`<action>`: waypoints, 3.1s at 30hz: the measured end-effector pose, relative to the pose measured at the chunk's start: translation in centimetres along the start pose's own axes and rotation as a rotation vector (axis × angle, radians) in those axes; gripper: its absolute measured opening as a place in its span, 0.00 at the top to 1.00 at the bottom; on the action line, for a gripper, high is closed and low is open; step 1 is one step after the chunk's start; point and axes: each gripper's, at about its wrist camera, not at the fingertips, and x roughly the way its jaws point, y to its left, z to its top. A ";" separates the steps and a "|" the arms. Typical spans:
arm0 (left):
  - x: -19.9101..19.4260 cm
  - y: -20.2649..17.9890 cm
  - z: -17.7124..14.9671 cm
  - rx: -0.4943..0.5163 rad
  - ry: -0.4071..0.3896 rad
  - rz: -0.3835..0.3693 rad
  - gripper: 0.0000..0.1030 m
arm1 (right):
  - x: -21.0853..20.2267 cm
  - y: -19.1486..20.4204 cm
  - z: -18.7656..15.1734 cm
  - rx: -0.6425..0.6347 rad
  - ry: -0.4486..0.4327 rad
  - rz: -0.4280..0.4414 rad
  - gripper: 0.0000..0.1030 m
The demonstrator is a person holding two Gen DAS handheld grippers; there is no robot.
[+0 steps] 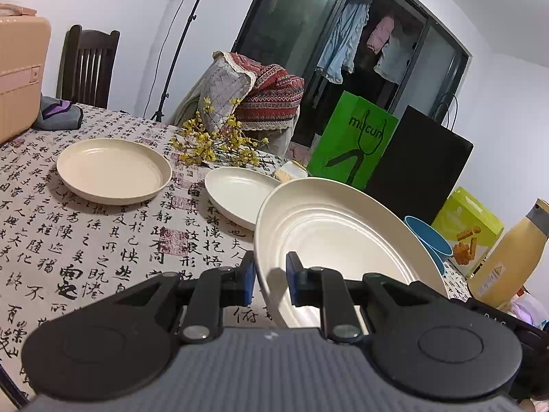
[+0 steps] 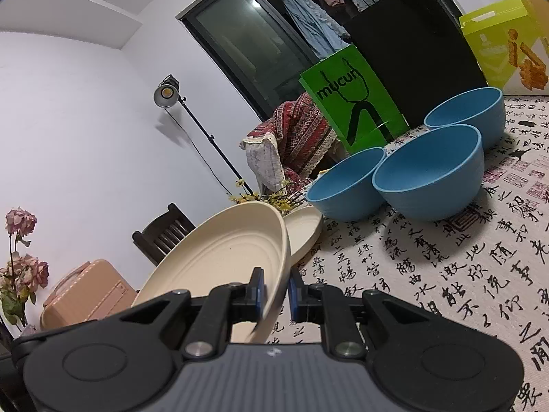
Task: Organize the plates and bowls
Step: 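Lower the held cream plate onto the cloth beside the blue bowls with both tools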
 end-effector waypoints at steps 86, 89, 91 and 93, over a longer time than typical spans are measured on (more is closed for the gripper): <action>6.2 -4.9 -5.5 0.050 0.170 -0.037 0.82 | -2.2 -9.8 -1.7 0.126 -0.017 -0.089 0.86; 6.5 -4.8 -5.7 0.048 0.178 -0.031 0.82 | -2.1 -9.9 -1.8 0.129 -0.010 -0.094 0.86; 6.6 -4.8 -5.8 0.049 0.184 -0.026 0.82 | -2.0 -10.0 -1.9 0.129 -0.005 -0.096 0.86; 6.7 -4.8 -5.8 0.051 0.187 -0.021 0.82 | -1.8 -10.1 -2.1 0.129 0.002 -0.099 0.86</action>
